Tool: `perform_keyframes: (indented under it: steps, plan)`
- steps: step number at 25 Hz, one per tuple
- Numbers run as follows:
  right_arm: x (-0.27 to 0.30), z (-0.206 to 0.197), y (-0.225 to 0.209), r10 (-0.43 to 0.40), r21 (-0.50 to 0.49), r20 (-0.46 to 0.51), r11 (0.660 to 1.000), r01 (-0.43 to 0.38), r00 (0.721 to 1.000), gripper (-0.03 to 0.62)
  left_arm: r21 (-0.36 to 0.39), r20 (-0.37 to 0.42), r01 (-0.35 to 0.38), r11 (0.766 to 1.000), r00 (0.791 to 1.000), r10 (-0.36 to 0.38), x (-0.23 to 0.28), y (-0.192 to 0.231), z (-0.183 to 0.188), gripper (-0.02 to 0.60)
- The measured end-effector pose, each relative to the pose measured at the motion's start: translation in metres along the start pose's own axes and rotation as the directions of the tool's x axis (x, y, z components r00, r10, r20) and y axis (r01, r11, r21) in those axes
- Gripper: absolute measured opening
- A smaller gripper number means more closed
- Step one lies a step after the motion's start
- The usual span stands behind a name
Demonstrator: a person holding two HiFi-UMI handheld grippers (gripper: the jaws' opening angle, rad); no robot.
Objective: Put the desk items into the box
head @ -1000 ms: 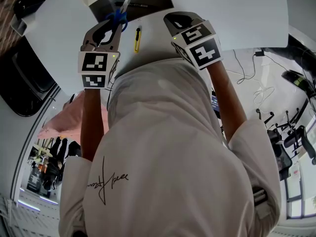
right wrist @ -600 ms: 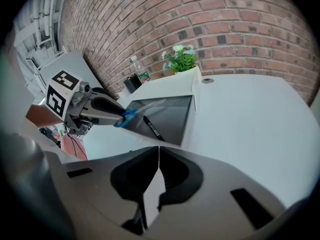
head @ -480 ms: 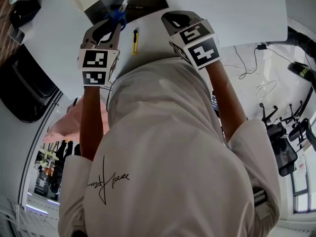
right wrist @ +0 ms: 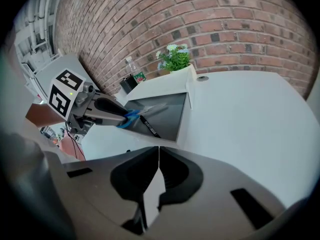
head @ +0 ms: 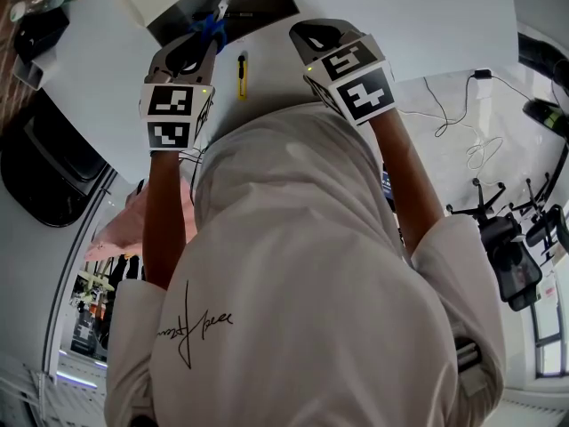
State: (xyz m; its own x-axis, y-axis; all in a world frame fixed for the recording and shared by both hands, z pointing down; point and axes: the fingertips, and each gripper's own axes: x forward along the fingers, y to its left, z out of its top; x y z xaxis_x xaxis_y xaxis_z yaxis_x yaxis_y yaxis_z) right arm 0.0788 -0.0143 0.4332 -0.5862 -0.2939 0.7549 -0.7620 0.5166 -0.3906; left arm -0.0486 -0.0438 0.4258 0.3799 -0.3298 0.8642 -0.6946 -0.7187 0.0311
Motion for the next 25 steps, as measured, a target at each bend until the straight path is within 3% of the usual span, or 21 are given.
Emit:
perform_keyframes:
  steps: [25]
  plan:
    - [0.009,0.002,-0.006,0.015,0.035,-0.024,0.999,-0.014,1.000,0.028,-0.011,-0.067,0.010,1.000,0.998,-0.011,0.024,0.009,-0.004,0.086]
